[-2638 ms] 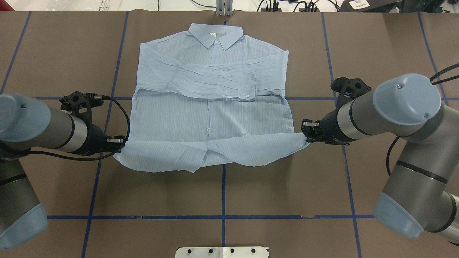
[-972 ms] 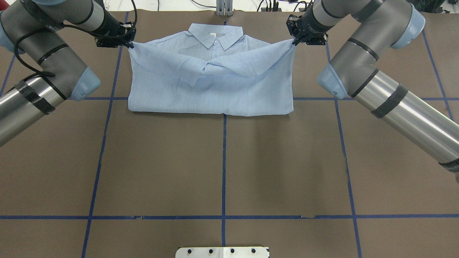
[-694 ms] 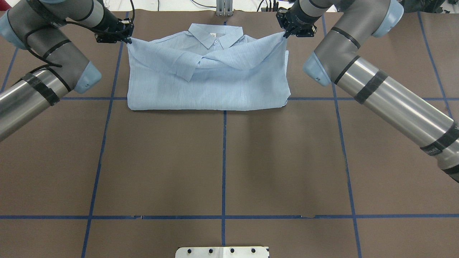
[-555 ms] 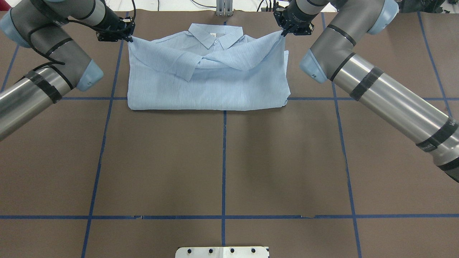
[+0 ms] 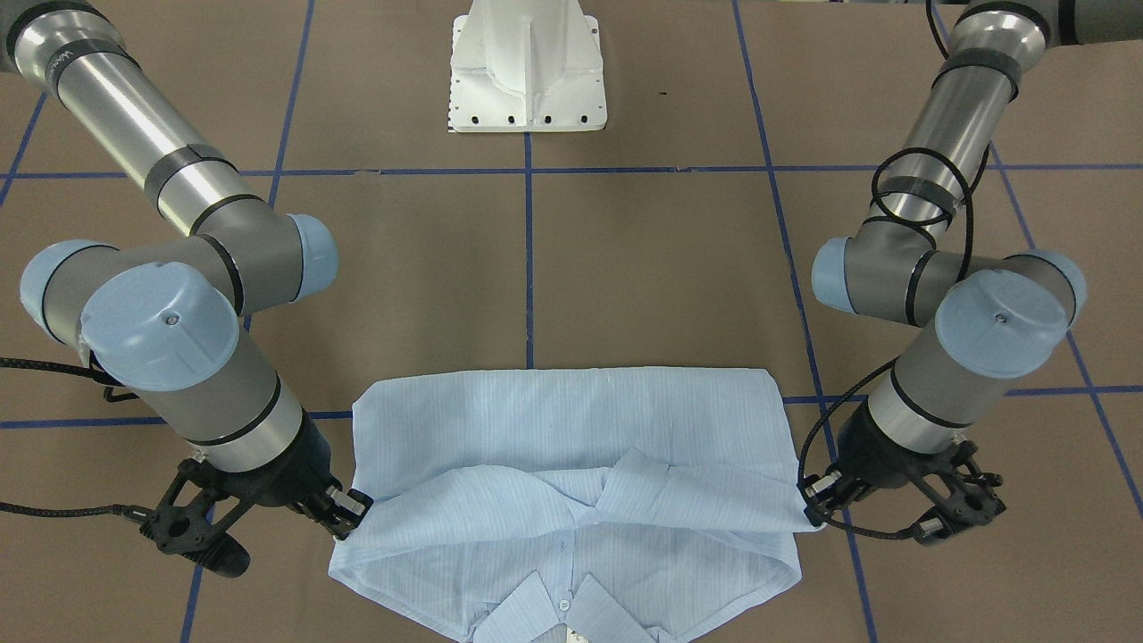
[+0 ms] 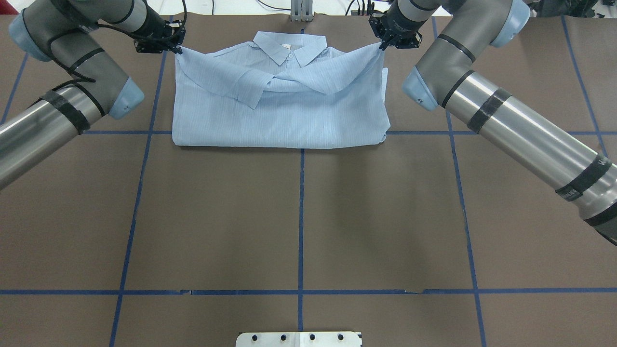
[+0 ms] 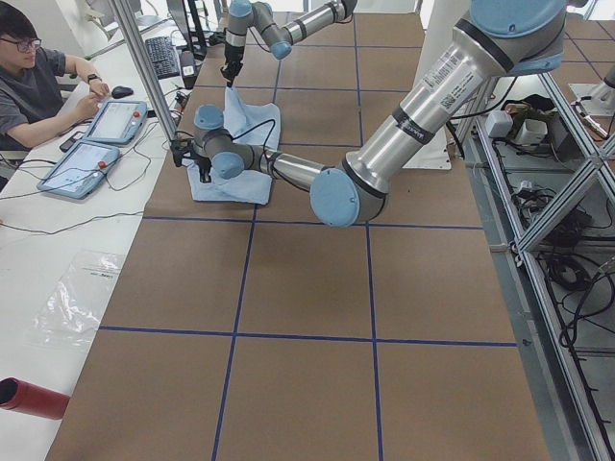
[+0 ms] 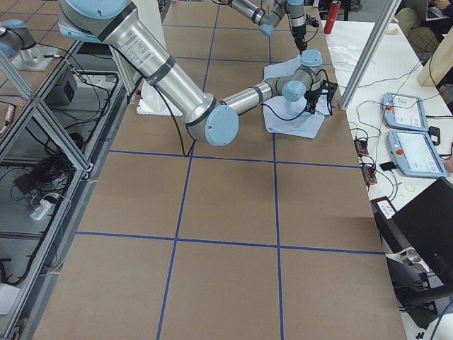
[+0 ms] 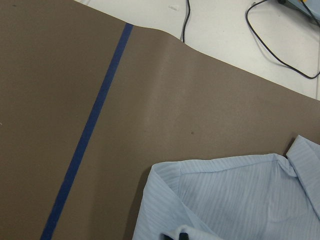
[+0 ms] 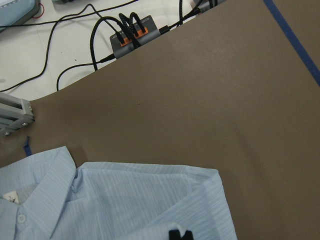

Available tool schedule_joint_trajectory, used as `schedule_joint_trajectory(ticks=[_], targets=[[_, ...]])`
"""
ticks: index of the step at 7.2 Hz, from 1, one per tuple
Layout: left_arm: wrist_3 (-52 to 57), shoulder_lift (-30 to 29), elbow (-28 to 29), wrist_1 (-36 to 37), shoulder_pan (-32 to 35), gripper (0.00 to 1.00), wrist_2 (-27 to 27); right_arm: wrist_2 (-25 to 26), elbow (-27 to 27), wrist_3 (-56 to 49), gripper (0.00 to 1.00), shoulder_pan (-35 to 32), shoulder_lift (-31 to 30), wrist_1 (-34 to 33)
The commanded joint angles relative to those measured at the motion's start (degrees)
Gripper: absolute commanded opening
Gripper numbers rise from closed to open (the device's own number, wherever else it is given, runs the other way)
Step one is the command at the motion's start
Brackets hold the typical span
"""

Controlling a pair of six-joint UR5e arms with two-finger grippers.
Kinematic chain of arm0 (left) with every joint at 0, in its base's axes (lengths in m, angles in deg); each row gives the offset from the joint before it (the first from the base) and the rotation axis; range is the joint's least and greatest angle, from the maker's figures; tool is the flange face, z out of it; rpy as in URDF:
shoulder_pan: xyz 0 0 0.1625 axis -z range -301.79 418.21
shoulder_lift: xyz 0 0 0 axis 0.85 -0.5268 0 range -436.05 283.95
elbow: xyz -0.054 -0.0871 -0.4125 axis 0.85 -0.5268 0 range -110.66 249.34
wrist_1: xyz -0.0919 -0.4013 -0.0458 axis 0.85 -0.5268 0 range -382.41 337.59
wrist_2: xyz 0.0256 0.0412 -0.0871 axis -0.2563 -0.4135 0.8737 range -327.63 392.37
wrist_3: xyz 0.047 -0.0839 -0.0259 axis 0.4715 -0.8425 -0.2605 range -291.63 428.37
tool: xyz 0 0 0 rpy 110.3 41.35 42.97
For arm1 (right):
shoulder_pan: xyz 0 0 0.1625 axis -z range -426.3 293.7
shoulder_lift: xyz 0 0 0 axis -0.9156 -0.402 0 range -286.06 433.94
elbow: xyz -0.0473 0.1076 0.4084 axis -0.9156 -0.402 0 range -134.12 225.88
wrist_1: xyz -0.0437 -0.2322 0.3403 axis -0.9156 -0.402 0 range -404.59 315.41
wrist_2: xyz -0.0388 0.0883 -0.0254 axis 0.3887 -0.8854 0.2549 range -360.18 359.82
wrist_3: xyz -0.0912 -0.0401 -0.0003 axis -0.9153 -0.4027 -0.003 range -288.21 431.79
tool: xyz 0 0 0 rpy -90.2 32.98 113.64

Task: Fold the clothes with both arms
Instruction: 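Open both grippers and raise them off the folded shirt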

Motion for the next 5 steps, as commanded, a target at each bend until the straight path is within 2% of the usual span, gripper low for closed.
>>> schedule_joint_trajectory(ticks=[1,2,4,5], targets=[[0.48,-0.22,0.3,-0.19,-0.1,0.86,-0.17,0.43,0.02,-0.99,0.73,0.34,-0.78,0.19],[0.14,-0.39,0.22,-0.19,-0.36,1.0,-0.25,0.79,0.72,-1.61,1.0,0.87,-2.18,1.93],[0.14,0.13,-0.22,-0.19,-0.1,1.0,-0.25,0.44,0.9,-5.2,1.0,0.61,-6.04,6.33],[-0.21,0.57,-2.14,0.16,-0.01,1.0,-0.25,0.61,3.95,-5.3,1.0,2.26,-9.8,8.61]])
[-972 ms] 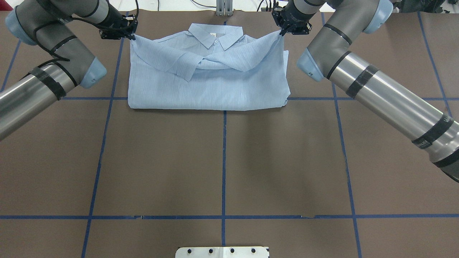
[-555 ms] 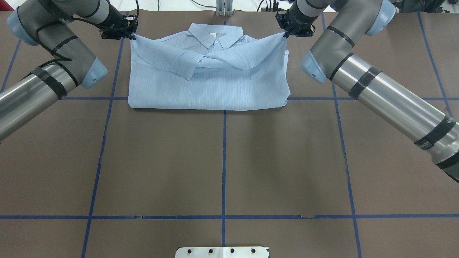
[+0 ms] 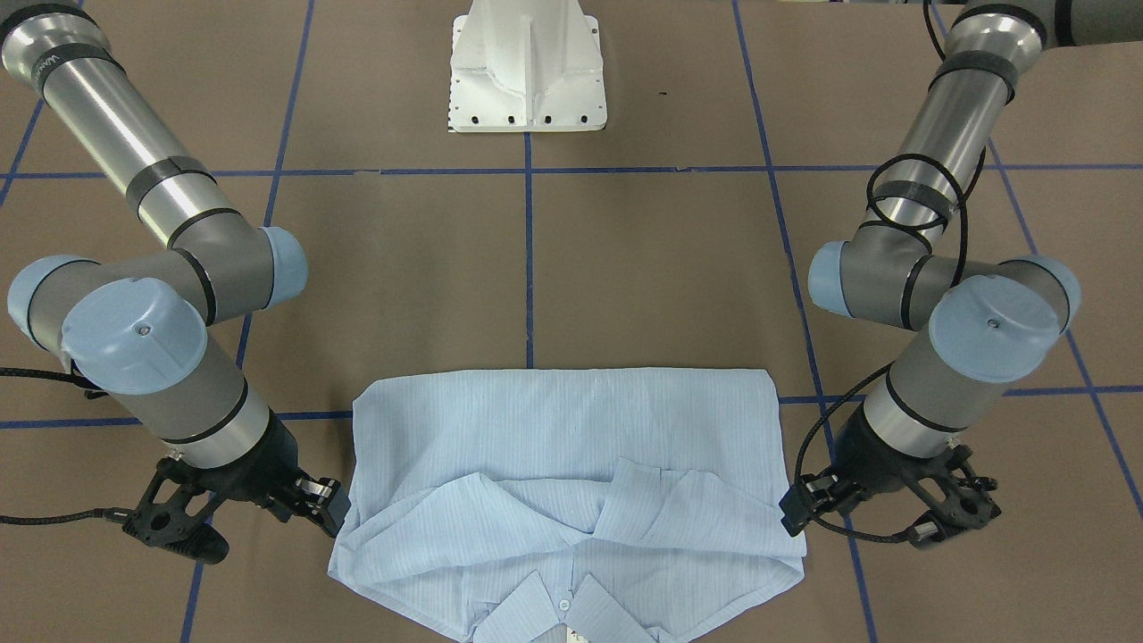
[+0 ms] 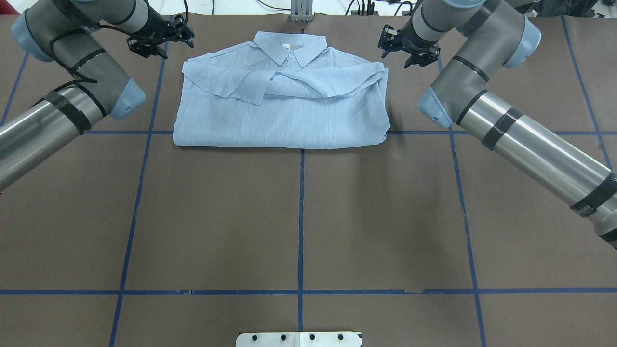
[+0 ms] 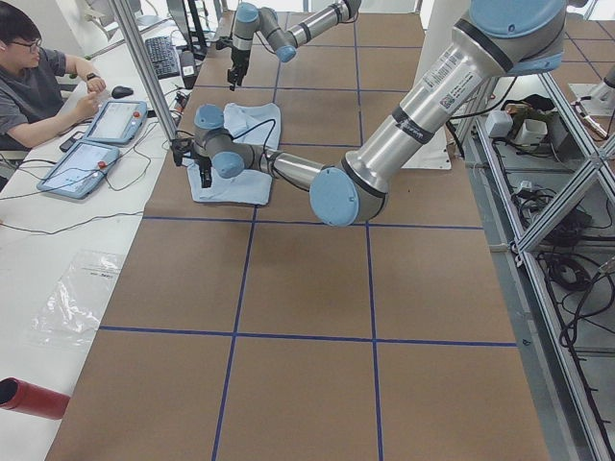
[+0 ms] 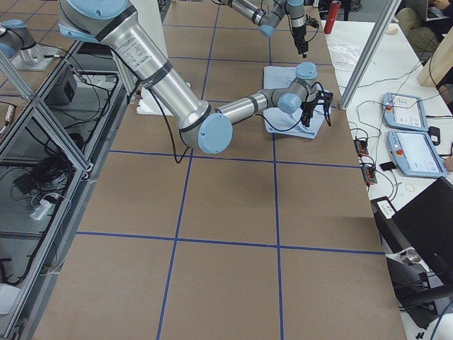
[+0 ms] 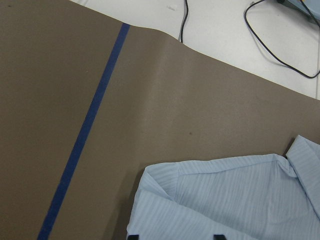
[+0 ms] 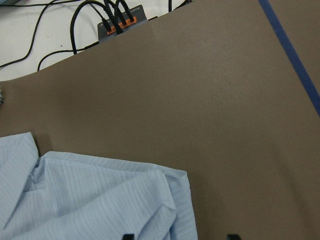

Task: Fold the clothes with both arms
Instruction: 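Lower the right gripper to the folded shirt corner nearest it and grasp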

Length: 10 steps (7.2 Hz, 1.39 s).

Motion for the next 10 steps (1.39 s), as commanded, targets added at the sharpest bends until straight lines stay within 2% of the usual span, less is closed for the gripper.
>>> schedule_joint_trajectory(ticks=[1,2,4,5,7,8,9,10], targets=[[-1.47,2.54,-4.8,0.4,0.13,1.0,0.08,0.07,6.39,0.12,1.0,3.22,-6.04,2.6],[-1.75,3.34,-6.48,0.58,0.13,1.0,0.0,0.16,10.0,0.39,1.0,5.15,-8.5,2.34],[-1.84,3.7,-6.76,0.58,0.13,1.0,-0.01,0.85,10.83,0.39,0.98,8.84,-8.96,2.25],[-1.75,3.7,-6.85,0.58,0.13,1.0,0.0,0.95,10.66,0.39,0.89,9.21,-9.05,2.25],[-1.84,3.7,-6.94,0.58,0.21,1.0,0.0,0.51,10.39,0.3,0.61,9.92,-9.75,2.16],[-1.84,3.79,-7.11,0.58,0.21,1.0,0.08,0.07,10.65,0.22,0.42,9.83,-9.75,2.07],[-1.84,3.79,-7.2,0.58,0.21,1.0,0.17,-0.45,11.0,0.13,0.03,9.66,-10.28,2.16],[-1.84,4.14,-7.29,0.58,0.21,1.0,0.17,-0.89,11.27,-0.39,0.0,9.04,-10.37,2.25]])
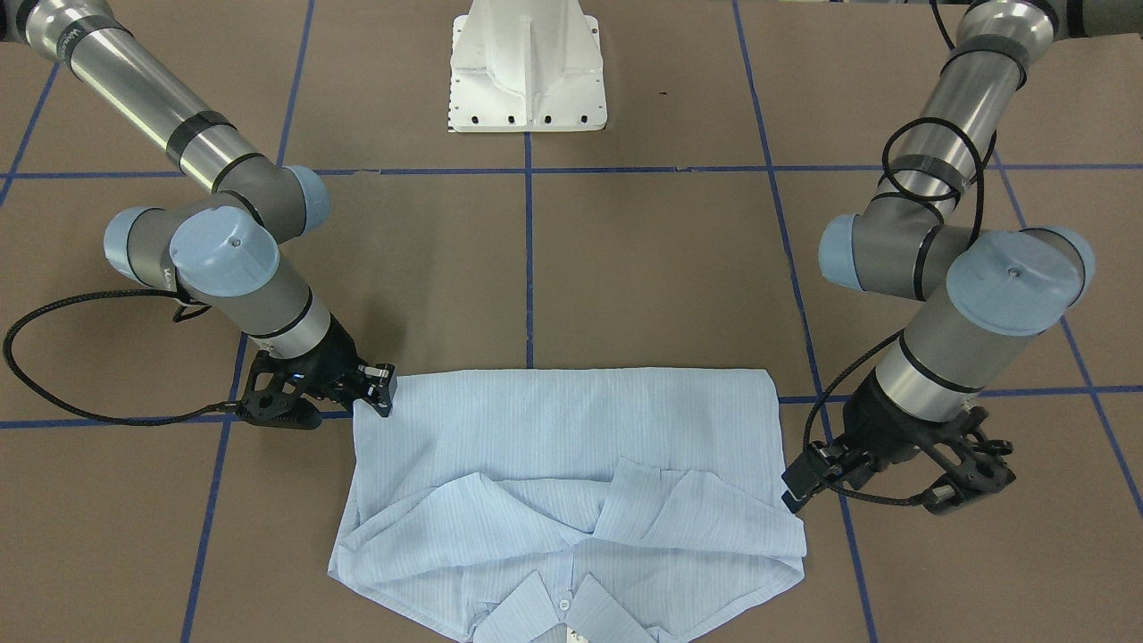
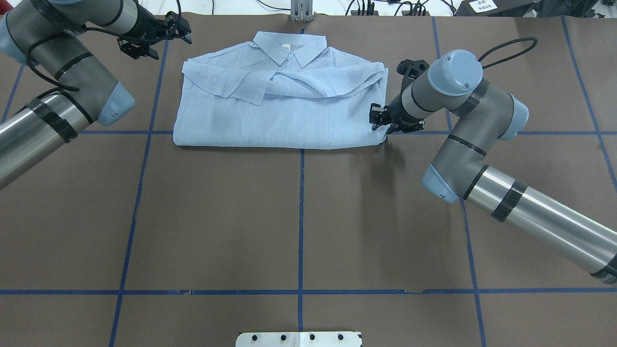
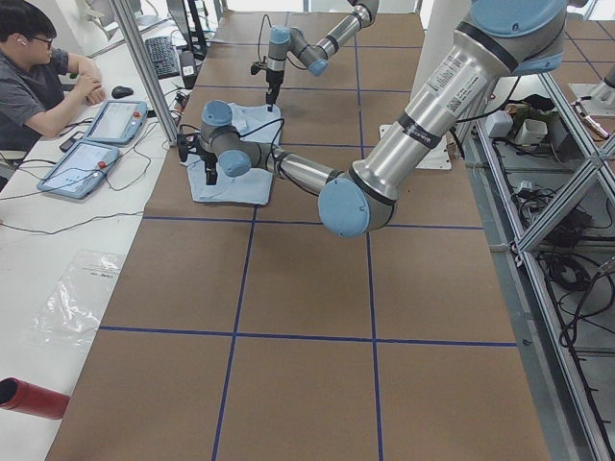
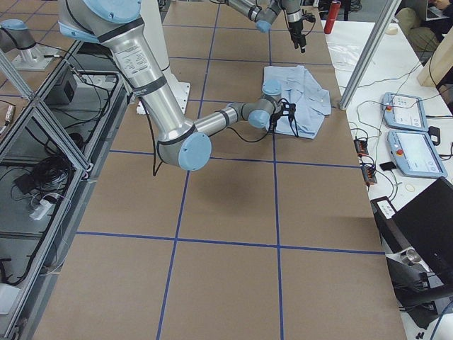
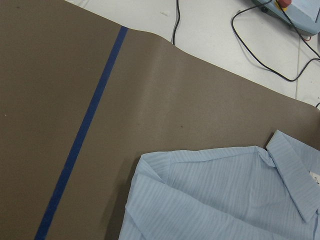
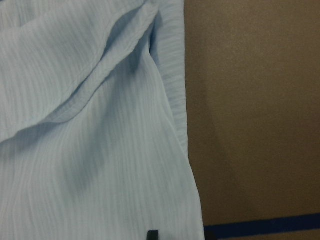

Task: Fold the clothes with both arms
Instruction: 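Lower the right gripper to the folded shirt corner nearest it and grasp, then drag the grasped corner toward the robot with the right gripper while the left arm lifts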

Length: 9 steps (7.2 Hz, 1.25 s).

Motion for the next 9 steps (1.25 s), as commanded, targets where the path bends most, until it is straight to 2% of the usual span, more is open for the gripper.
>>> schedule_joint_trajectory(ticks=[1,3,5,7,9], targets=[[0.17,1.3,-0.9,-0.17,0.0,1.0,0.13,-0.55,3.46,-0.52,0.0,-0.68,-1.9,0.08],[0.18,2.27,-1.34,-0.52,0.0,1.0,0.13,-3.0,6.74,-0.25,0.0,-1.03,-3.67,0.08],[0.09,5.08,-5.98,-0.18,0.0,1.0,-0.05,-2.31,13.03,0.18,0.0,0.27,-10.05,0.17],[-0.52,7.46,-9.68,0.0,0.0,1.0,-0.14,-2.22,29.42,0.36,0.0,3.25,-26.27,0.26],[-3.95,8.43,-11.45,-0.09,-0.61,1.0,-0.31,1.36,39.57,0.54,0.0,14.01,-38.25,0.26]])
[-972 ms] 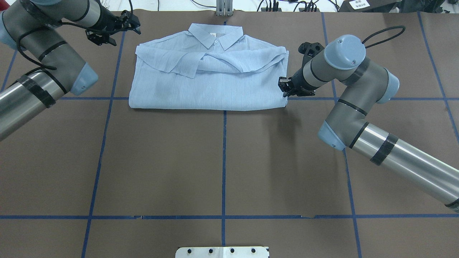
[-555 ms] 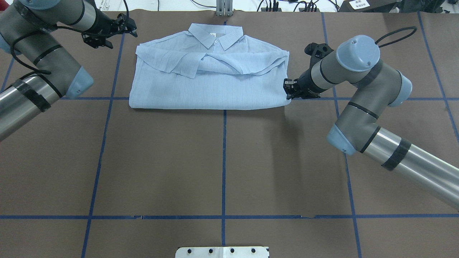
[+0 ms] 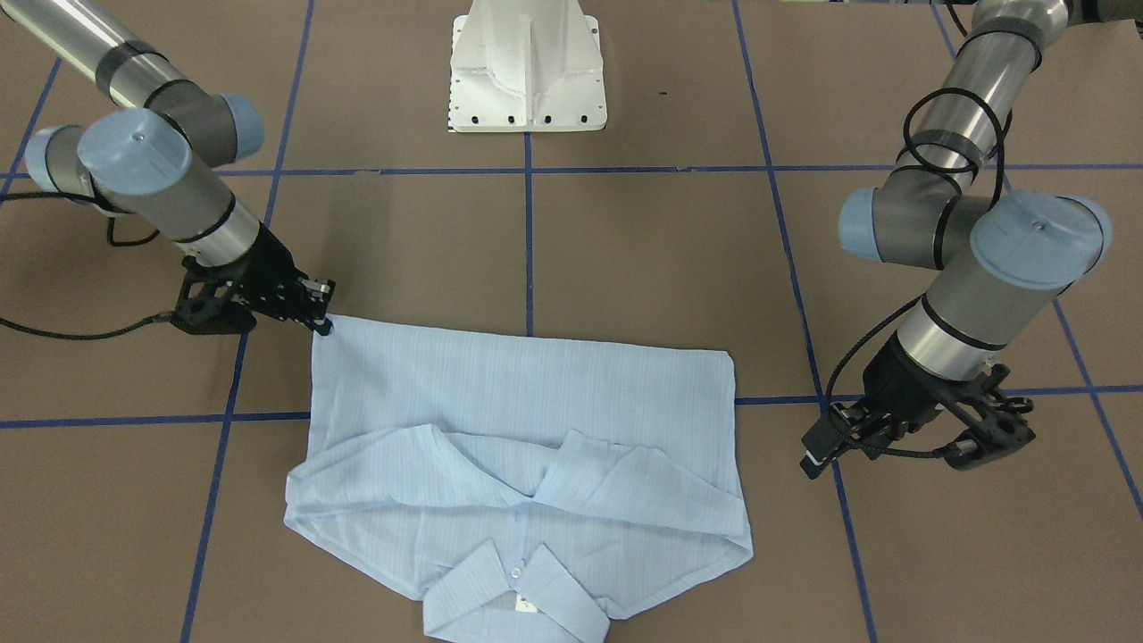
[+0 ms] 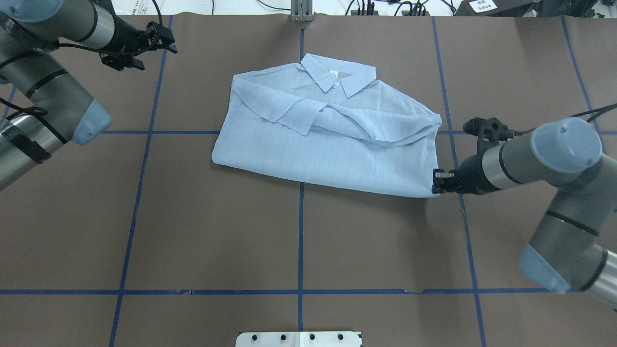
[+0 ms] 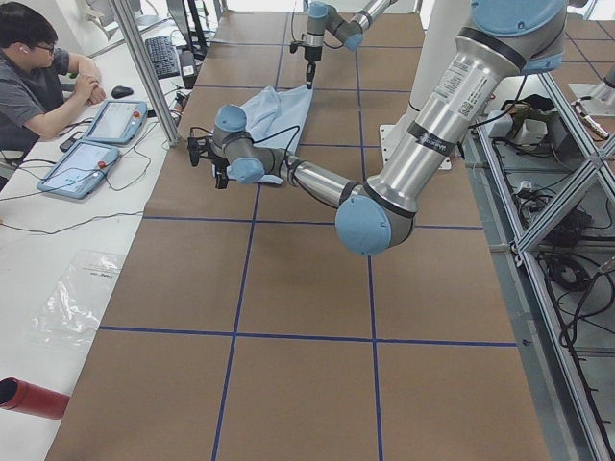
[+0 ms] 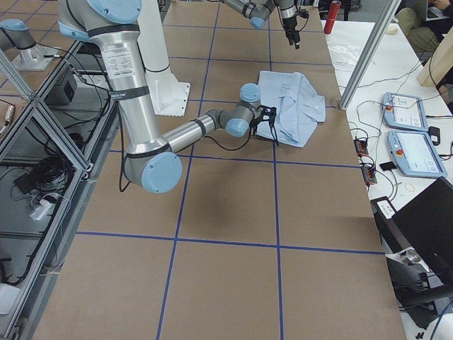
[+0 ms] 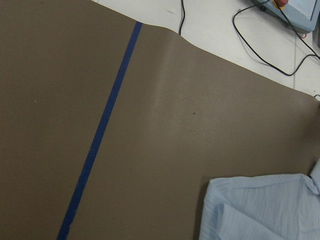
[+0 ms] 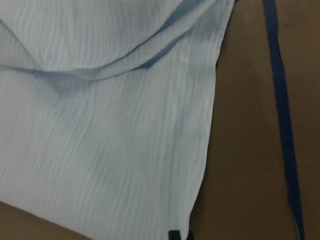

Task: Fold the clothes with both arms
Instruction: 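Drag the grasped corner toward the robot with the right gripper while the left arm lifts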

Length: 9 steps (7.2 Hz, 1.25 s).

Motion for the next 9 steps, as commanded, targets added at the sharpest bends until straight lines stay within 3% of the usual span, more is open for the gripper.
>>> schedule_joint_trajectory(ticks=[1,2,4,5,6,9], targets=[[-1.88,1.23,-1.74,-0.06,-0.56,1.0,-0.1,1.88,10.52,0.34,0.0,13.39,-10.73,0.01],[-1.97,1.15,-1.92,-0.15,-0.73,1.0,-0.1,1.97,14.83,0.95,0.0,20.95,-12.68,0.01],[-1.97,1.24,-3.06,-0.15,-1.0,1.0,-0.1,4.41,18.02,7.59,0.0,35.1,-13.05,0.09],[-1.97,1.24,-3.24,-0.15,-1.17,1.0,-0.1,9.65,18.56,10.51,0.43,39.52,-12.87,0.09],[-1.97,1.24,-3.41,-0.23,-2.05,1.0,-0.01,11.09,18.56,11.58,0.99,40.52,-12.7,0.09],[-2.32,0.89,-6.65,0.03,-9.14,1.0,0.08,12.69,18.47,11.59,1.0,31.01,-7.11,0.09]])
